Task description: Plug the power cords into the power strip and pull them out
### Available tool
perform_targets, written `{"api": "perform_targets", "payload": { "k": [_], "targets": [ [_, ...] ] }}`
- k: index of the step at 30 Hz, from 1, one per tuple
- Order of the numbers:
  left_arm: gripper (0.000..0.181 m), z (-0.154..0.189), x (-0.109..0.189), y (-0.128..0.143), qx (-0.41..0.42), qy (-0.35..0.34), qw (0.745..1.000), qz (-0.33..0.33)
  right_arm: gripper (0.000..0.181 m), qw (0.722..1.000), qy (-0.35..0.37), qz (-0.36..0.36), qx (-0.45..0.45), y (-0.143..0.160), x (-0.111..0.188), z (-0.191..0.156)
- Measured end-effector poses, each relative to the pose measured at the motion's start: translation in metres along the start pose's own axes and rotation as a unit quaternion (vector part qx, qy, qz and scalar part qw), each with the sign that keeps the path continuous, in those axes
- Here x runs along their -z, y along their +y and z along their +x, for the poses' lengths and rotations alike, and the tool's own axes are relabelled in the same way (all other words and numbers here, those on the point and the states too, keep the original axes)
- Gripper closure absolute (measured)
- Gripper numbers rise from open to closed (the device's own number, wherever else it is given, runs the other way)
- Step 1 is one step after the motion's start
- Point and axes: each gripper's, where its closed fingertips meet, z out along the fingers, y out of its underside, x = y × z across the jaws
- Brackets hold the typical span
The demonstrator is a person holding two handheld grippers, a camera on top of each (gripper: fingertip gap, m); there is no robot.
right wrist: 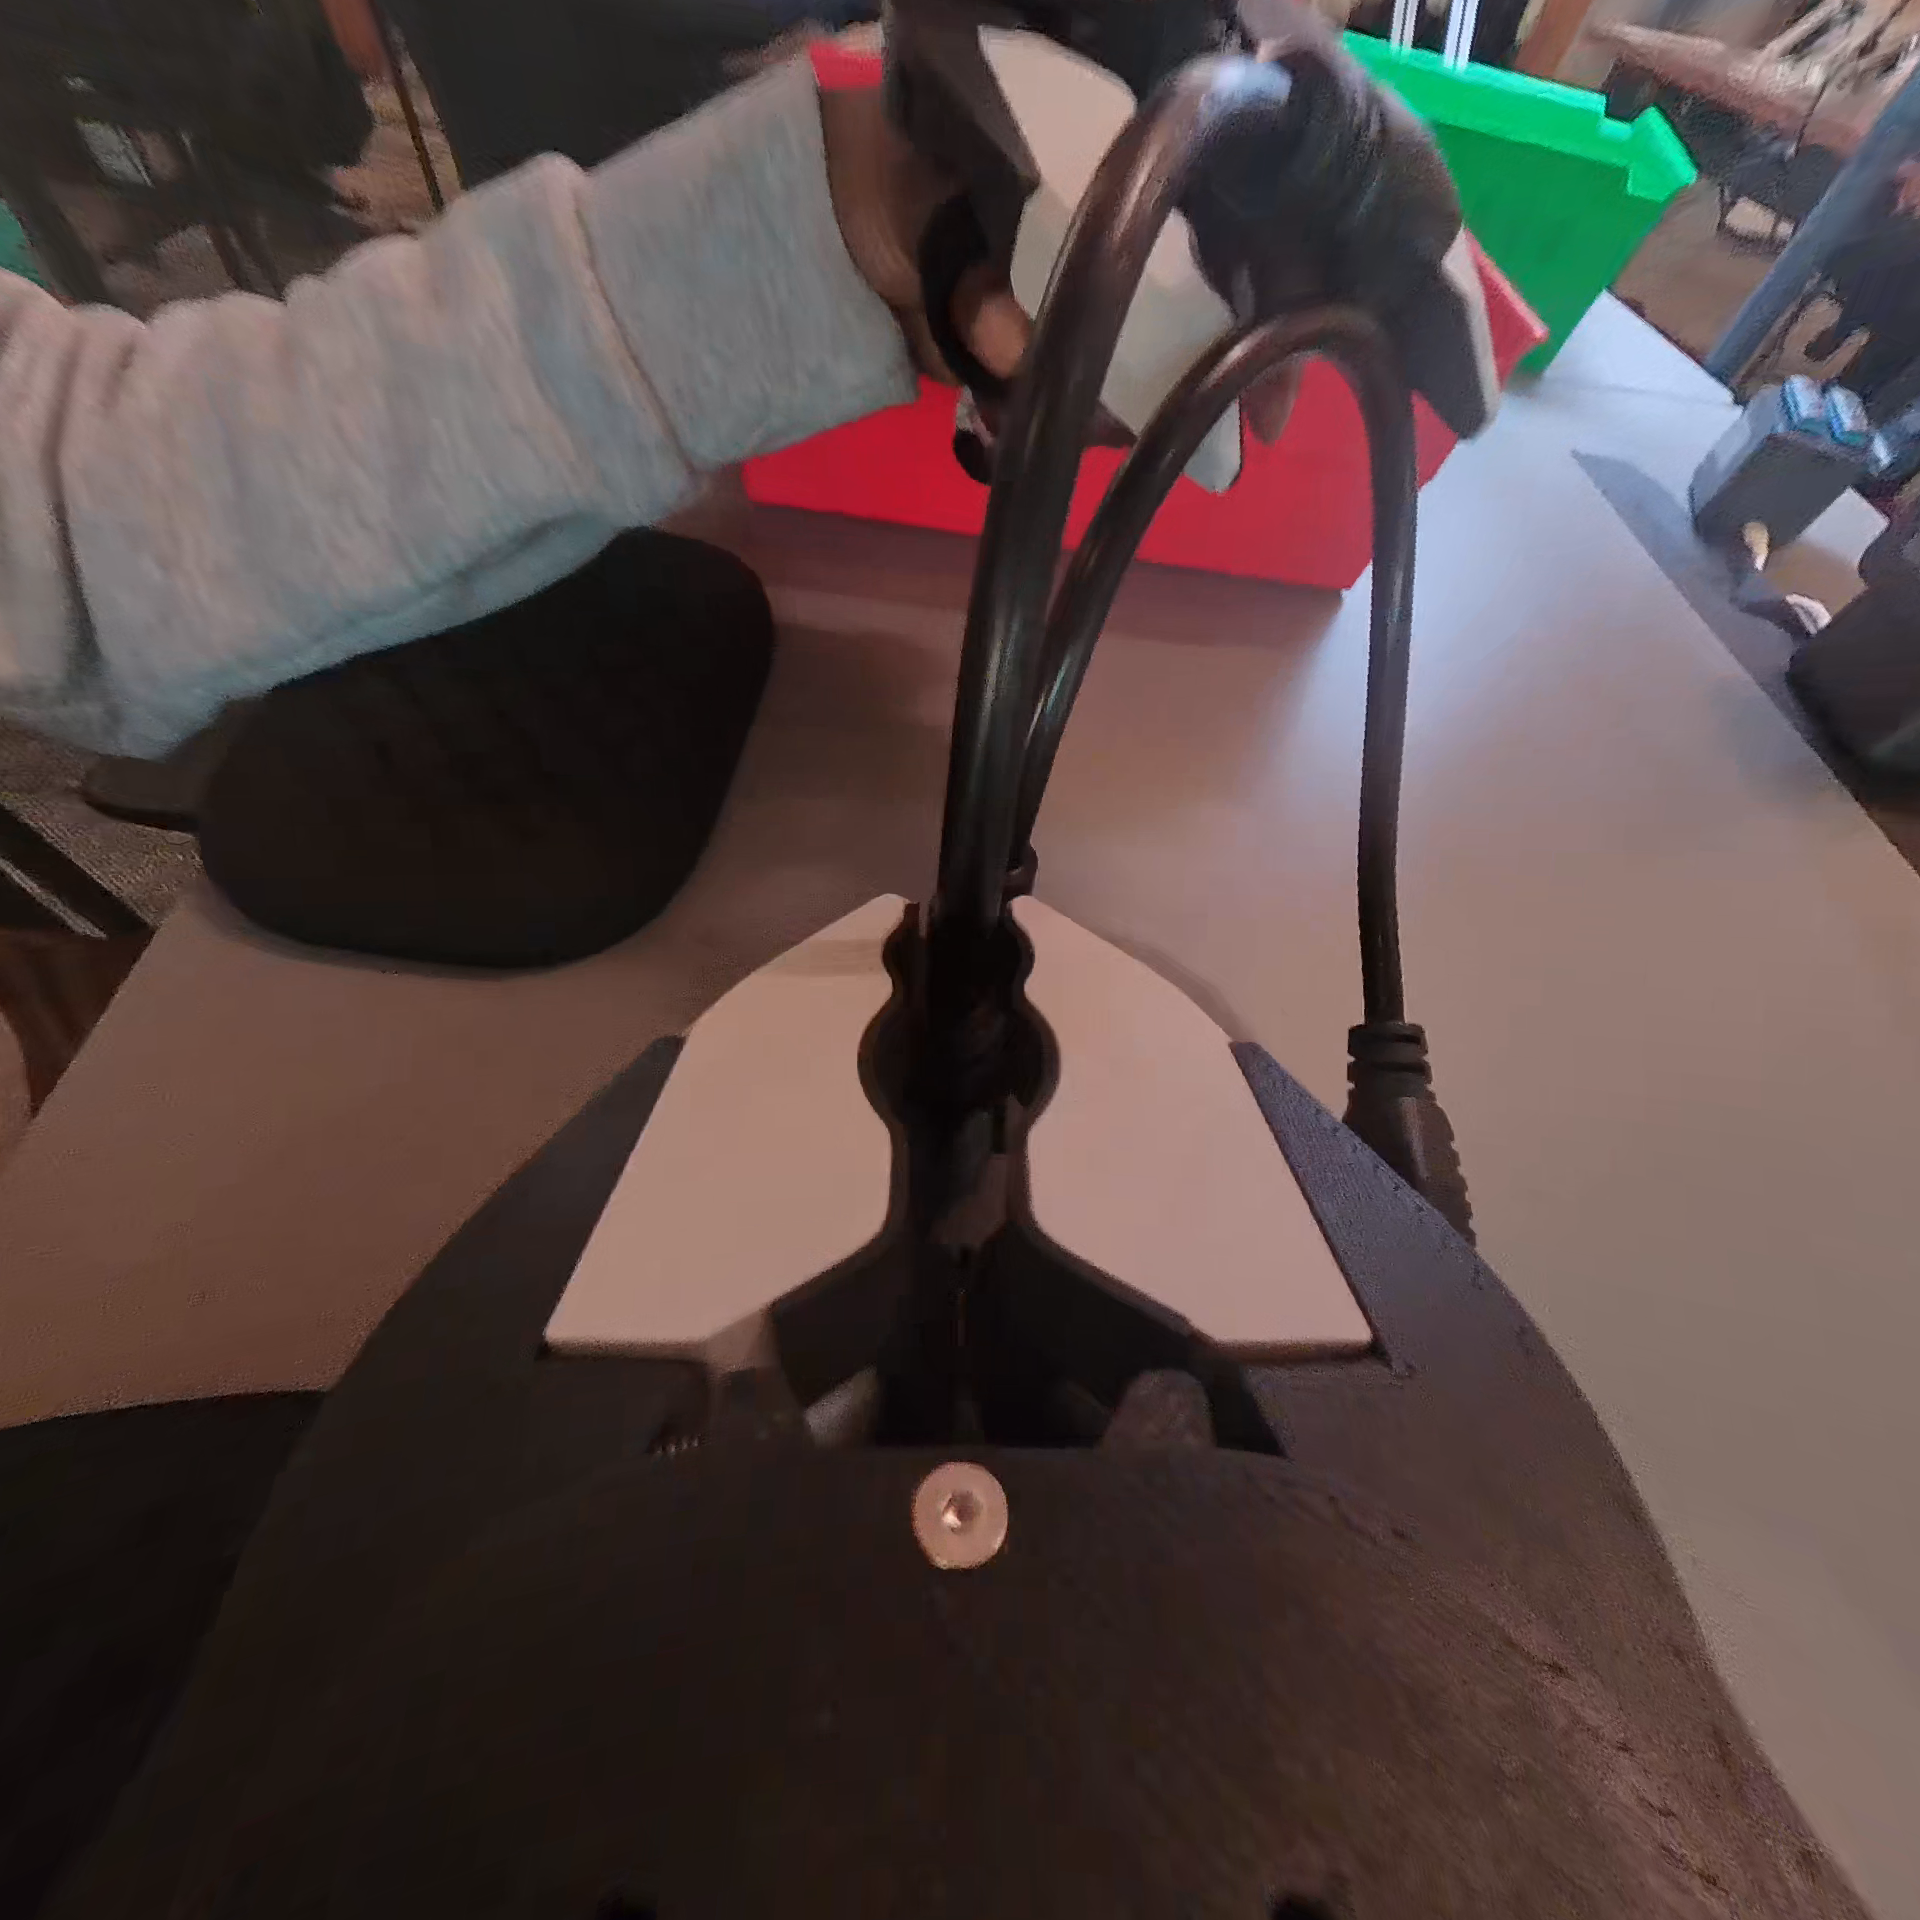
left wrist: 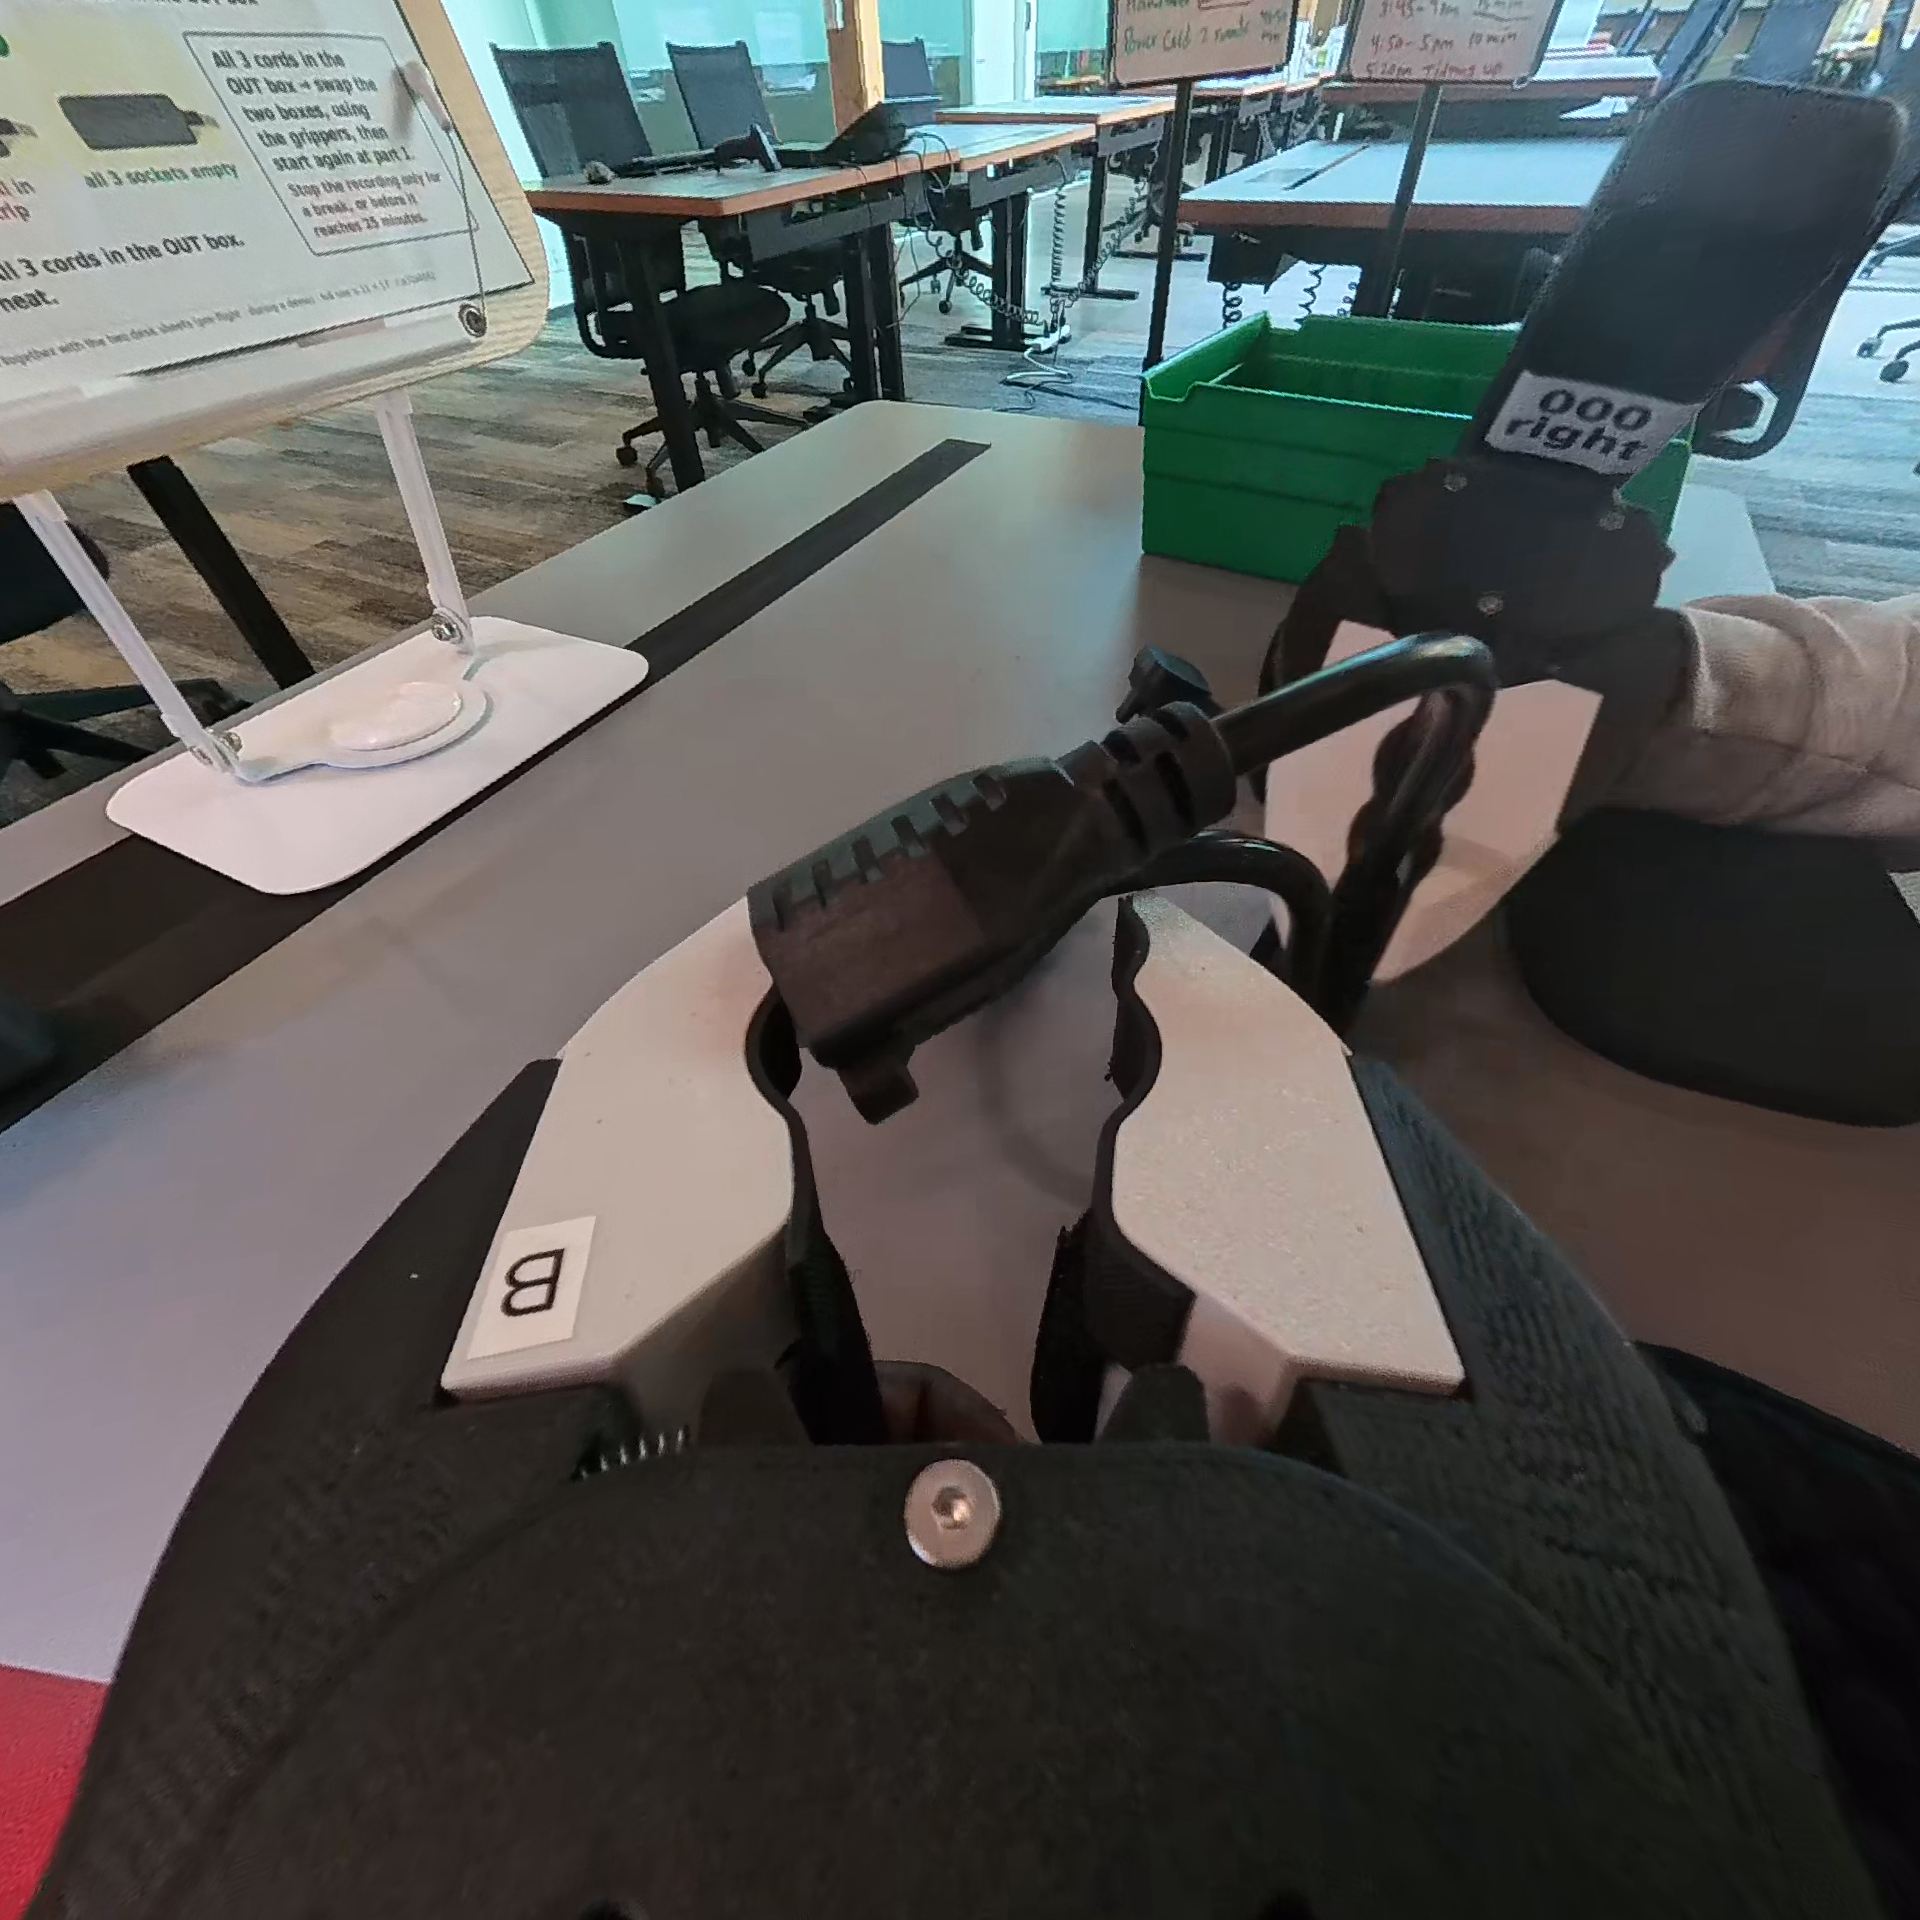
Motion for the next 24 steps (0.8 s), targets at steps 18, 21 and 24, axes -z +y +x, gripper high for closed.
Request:
{"api": "perform_targets", "payload": {
  "k": [18,21,24],
  "targets": [
    [0.112,0.010,0.015,-0.023,-0.007,0.026,0.997,0.078,0.168,0.999,0.010,-0.040,-0.007,0.009,-0.003,0.002],
    [0.112,0.013,0.015,-0.026,-0.006,0.037,0.996,0.086,0.168,0.999,0.014,-0.042,0.001,0.009,-0.003,0.002],
    [0.112,0.018,0.014,-0.026,-0.029,0.043,0.995,0.086,0.168,0.999,0.012,-0.040,-0.002,0.009,-0.003,0.002]
  ]
}}
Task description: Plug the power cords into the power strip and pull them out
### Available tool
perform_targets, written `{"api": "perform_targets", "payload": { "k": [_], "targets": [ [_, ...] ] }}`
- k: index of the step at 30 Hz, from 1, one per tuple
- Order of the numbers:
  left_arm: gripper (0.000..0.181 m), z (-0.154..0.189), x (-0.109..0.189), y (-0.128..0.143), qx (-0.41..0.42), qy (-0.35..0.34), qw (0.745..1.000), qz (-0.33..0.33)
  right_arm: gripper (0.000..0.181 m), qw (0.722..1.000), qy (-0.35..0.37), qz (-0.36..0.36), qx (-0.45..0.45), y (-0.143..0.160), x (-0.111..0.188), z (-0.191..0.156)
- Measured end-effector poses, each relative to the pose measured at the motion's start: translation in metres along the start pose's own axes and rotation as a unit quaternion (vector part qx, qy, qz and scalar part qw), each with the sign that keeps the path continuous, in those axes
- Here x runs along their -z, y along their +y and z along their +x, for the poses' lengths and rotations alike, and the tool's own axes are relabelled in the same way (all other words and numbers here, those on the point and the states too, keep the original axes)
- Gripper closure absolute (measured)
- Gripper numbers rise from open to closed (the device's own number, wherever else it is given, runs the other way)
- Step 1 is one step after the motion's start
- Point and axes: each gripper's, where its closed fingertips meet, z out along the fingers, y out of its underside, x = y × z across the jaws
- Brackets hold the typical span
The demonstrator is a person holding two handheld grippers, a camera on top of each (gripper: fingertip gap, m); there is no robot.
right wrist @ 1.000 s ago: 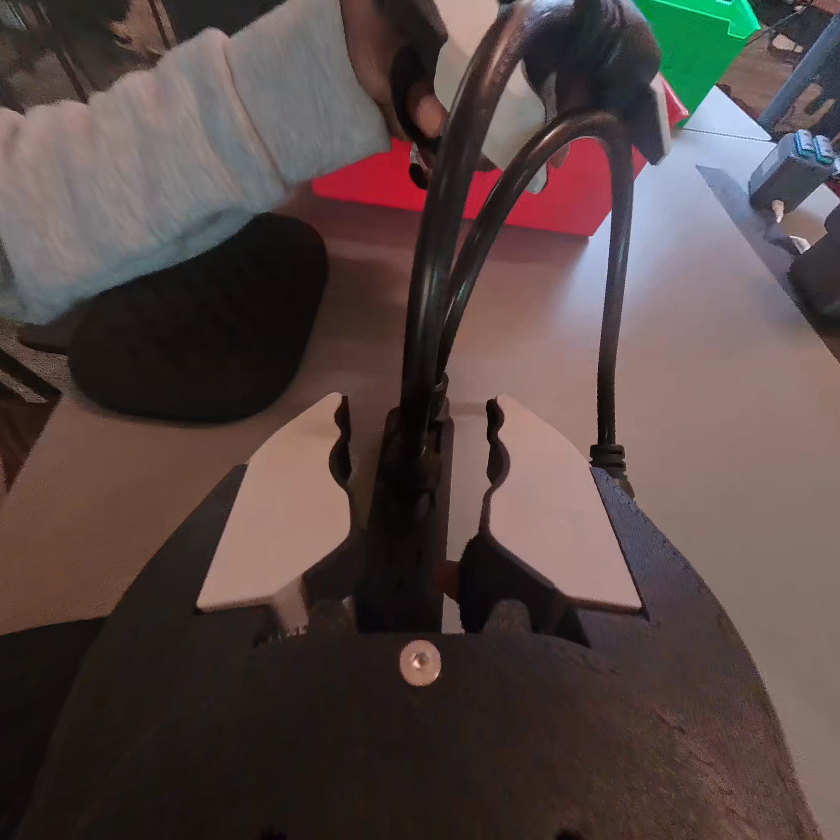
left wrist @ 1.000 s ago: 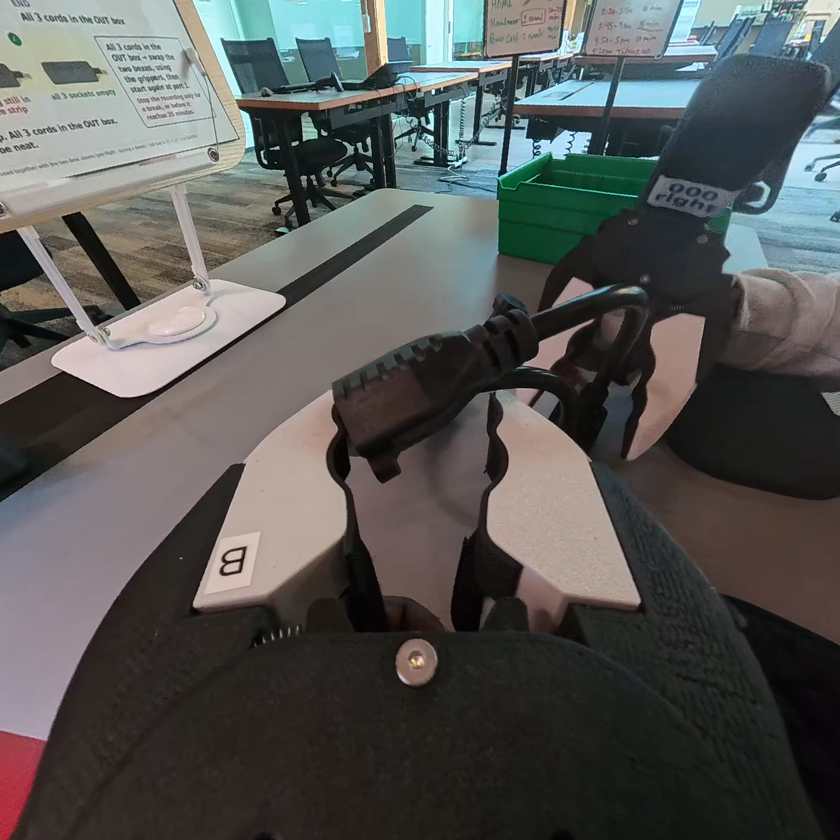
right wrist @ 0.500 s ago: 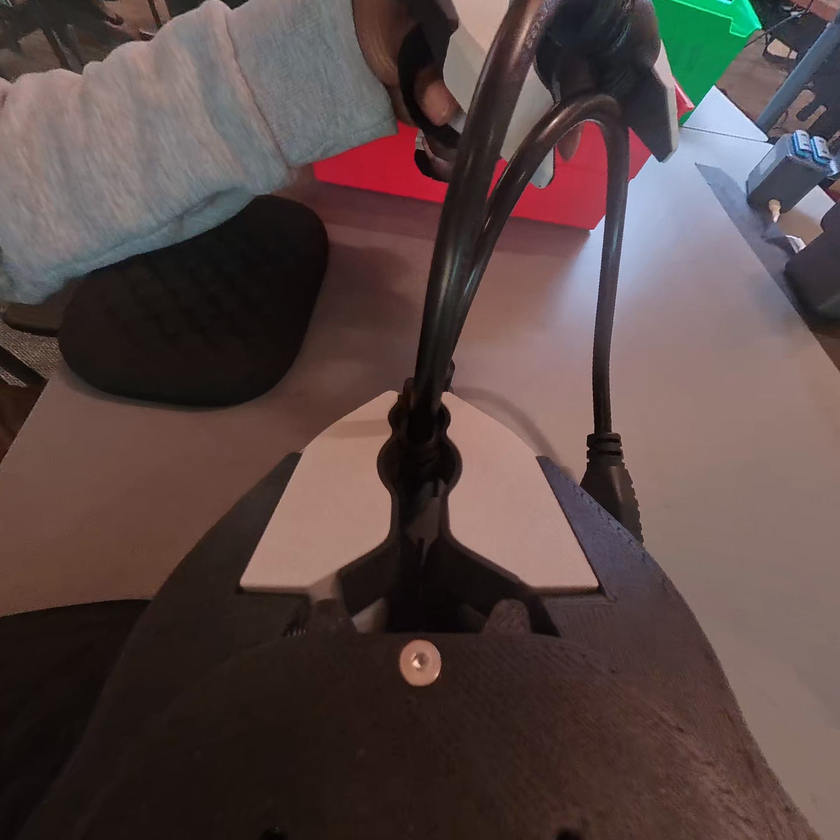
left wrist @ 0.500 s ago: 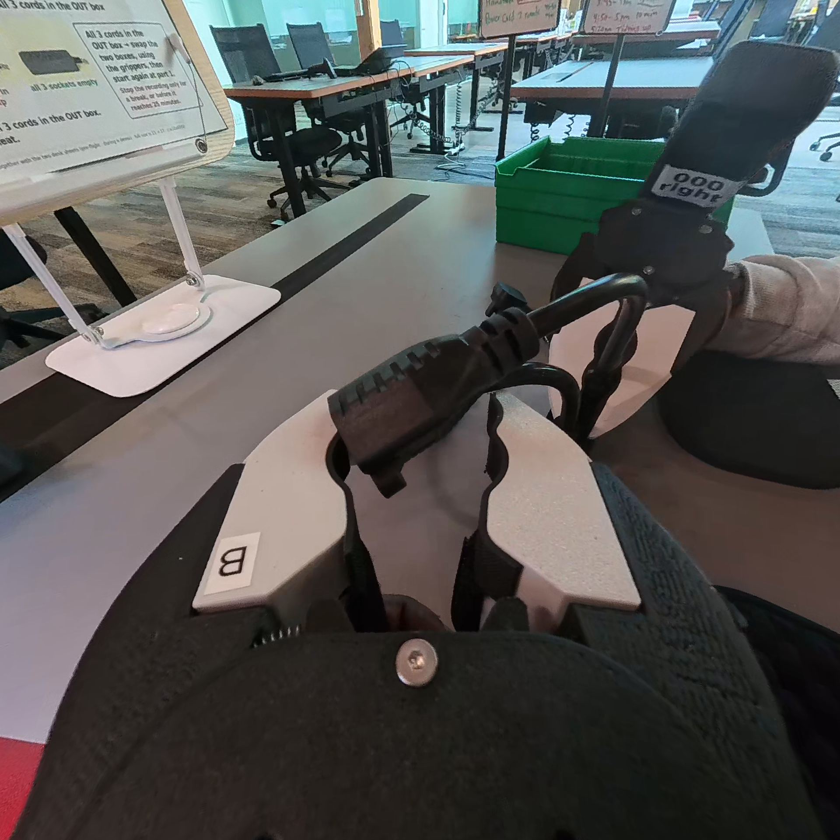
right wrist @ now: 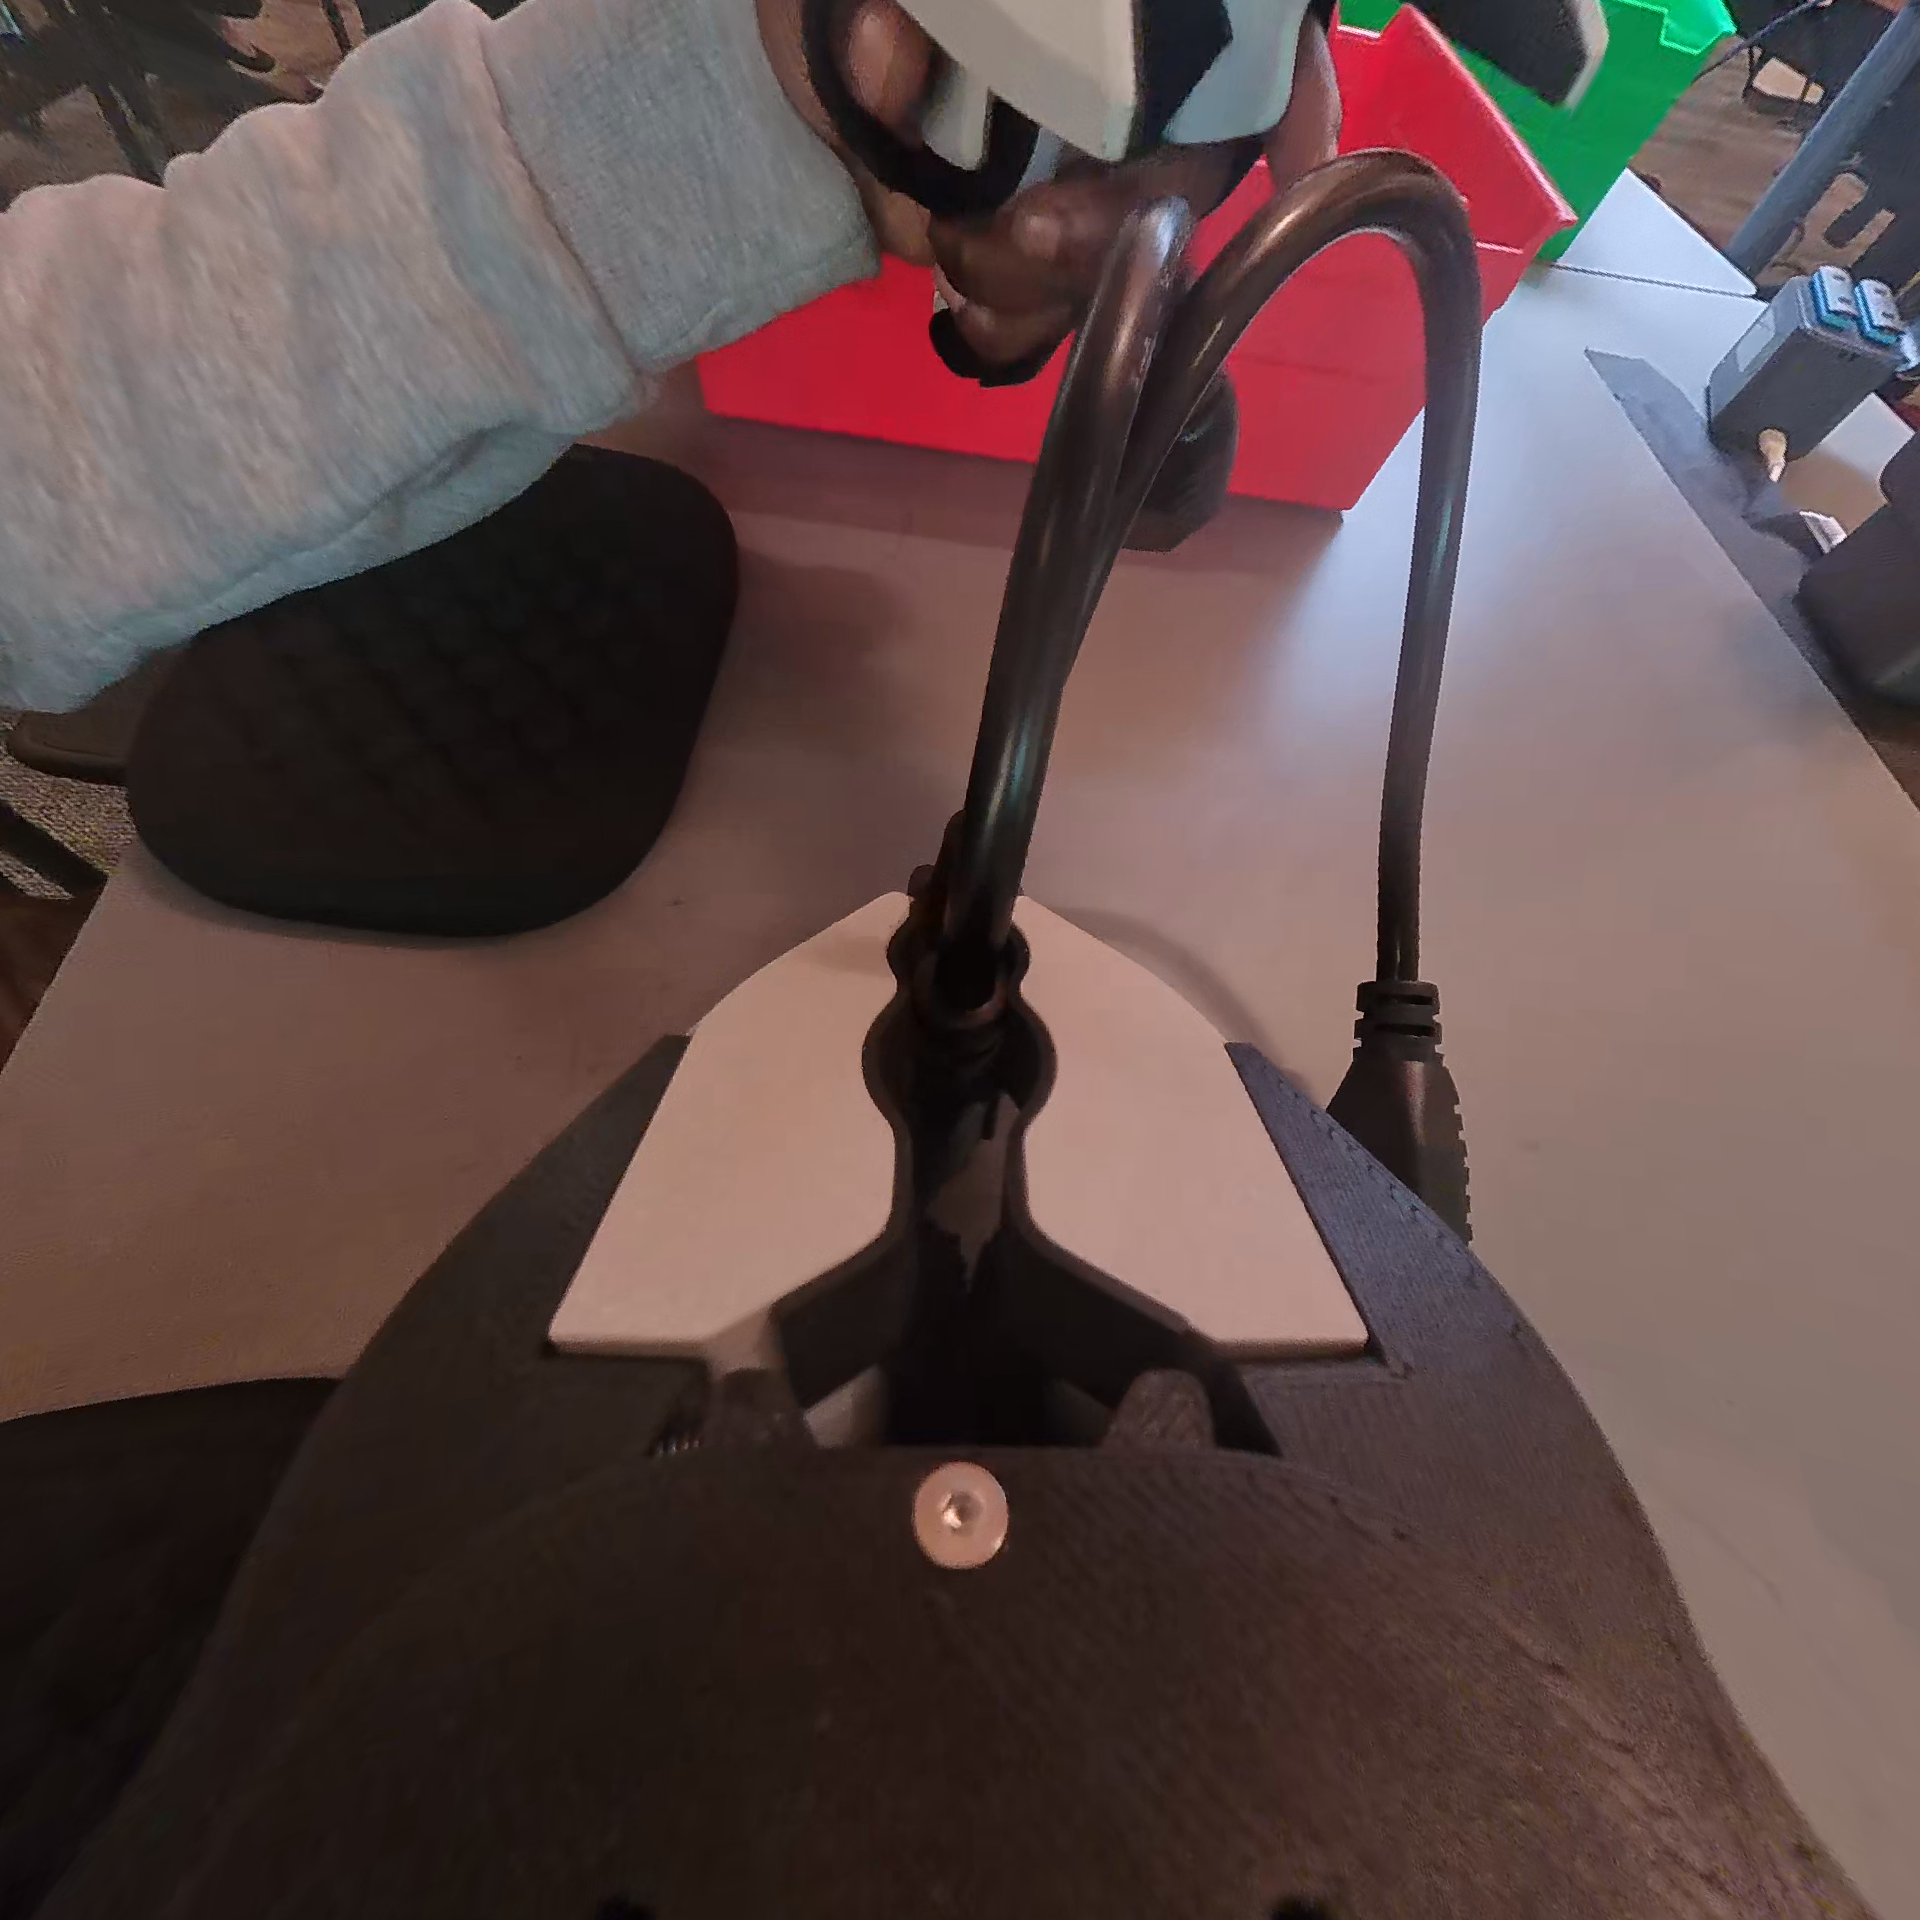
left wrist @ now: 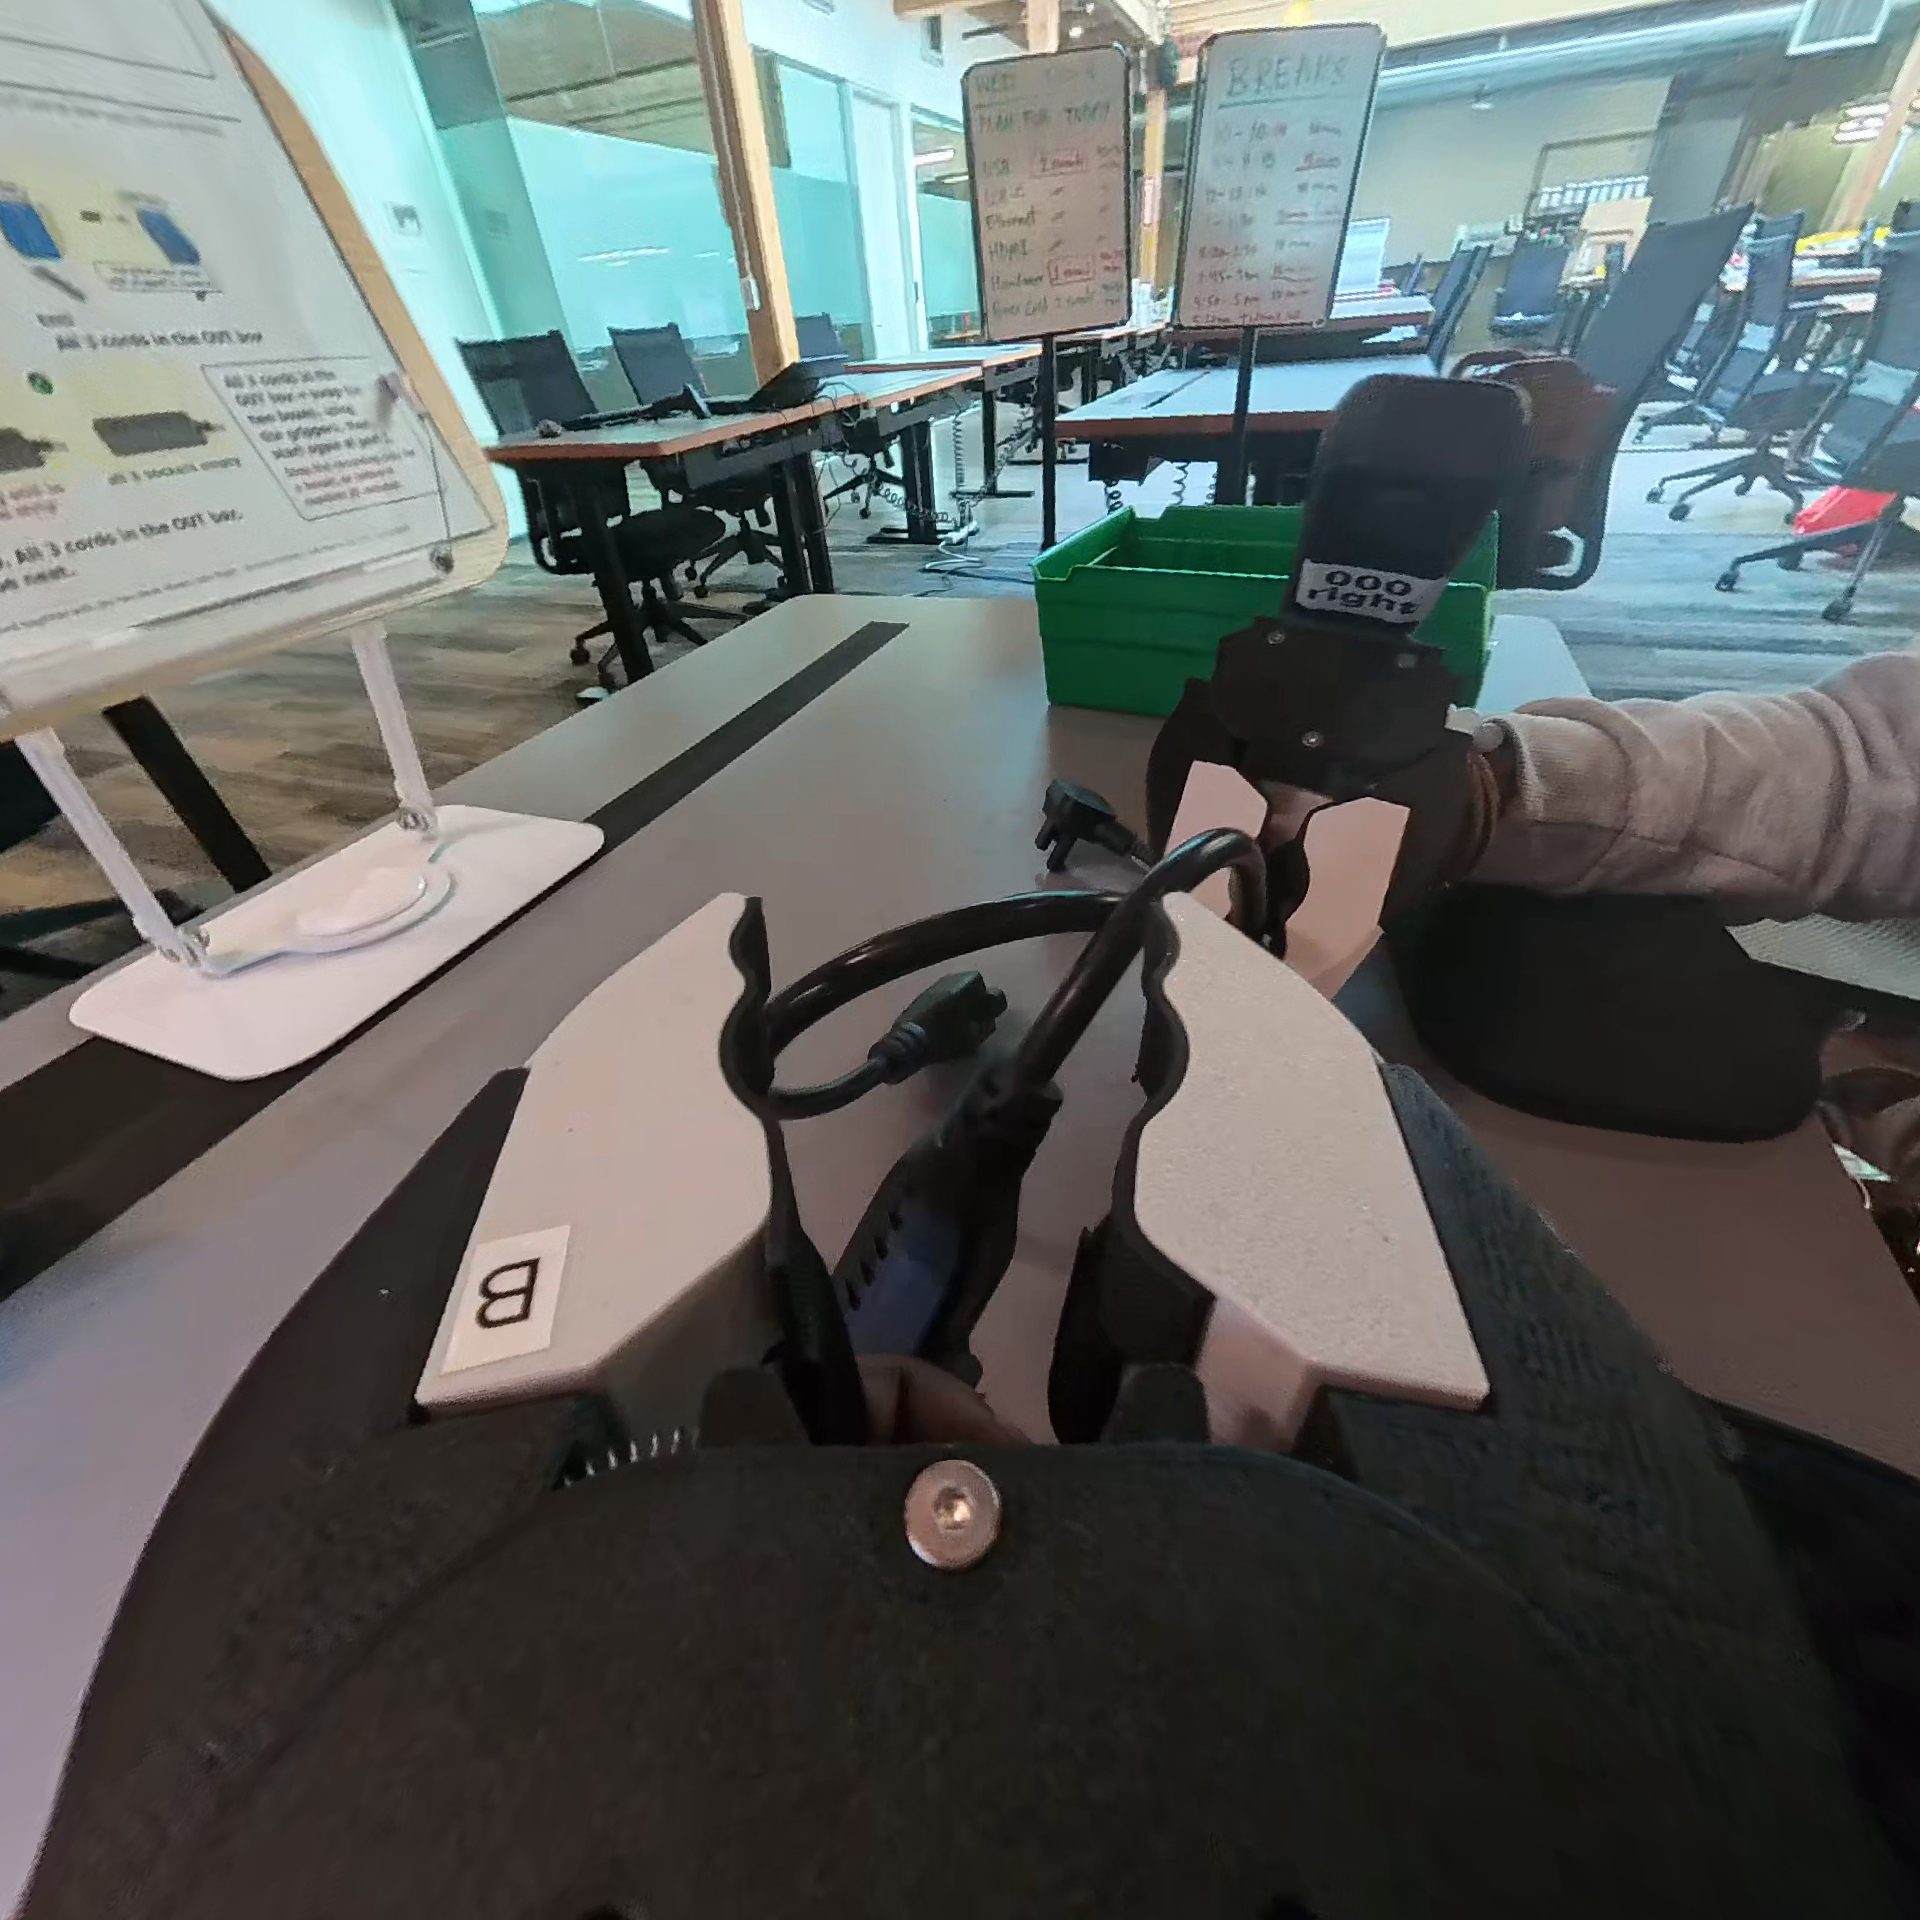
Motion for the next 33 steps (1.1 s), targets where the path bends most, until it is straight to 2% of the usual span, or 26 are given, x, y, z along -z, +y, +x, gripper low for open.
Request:
{"api": "perform_targets", "payload": {
  "k": [5,8,11,15,18,20,23,26,30,33],
  "targets": [
    [0.117,0.025,0.002,-0.025,-0.058,0.037,0.997,0.045,0.168,1.000,-0.005,0.010,-0.010,-0.001,-0.001,0.001],
    [0.117,0.038,-0.004,-0.018,-0.102,0.047,0.994,0.000,0.168,1.000,-0.008,0.017,-0.013,-0.001,-0.001,0.001],
    [0.125,0.046,-0.014,-0.012,-0.133,0.059,0.989,-0.016,0.168,1.000,-0.008,0.018,-0.013,-0.001,-0.001,0.001],
    [0.163,0.051,-0.030,0.006,-0.172,0.060,0.980,-0.083,0.168,1.000,-0.012,0.020,-0.018,-0.001,-0.001,0.001],
    [0.166,0.050,-0.035,0.006,-0.210,0.049,0.971,-0.103,0.165,0.999,-0.027,0.010,-0.022,0.001,0.003,0.001],
    [0.167,0.050,-0.036,0.006,-0.219,0.056,0.967,-0.118,0.144,0.999,-0.021,-0.016,-0.024,0.007,0.012,0.006],
    [0.168,0.052,-0.035,0.007,-0.224,0.072,0.961,-0.148,0.150,0.998,-0.028,0.016,-0.049,-0.001,0.028,0.010],
    [0.169,0.052,-0.033,0.010,-0.211,0.088,0.954,-0.193,0.165,0.997,-0.050,0.008,-0.052,-0.002,0.027,0.002],
    [0.170,0.054,-0.029,0.020,-0.181,0.126,0.931,-0.293,0.165,0.999,-0.029,-0.027,-0.025,-0.001,0.026,0.000],
    [0.168,0.062,-0.035,0.029,-0.172,0.166,0.899,-0.367,0.165,0.999,-0.023,-0.041,-0.009,0.000,0.027,-0.001]
  ]
}}
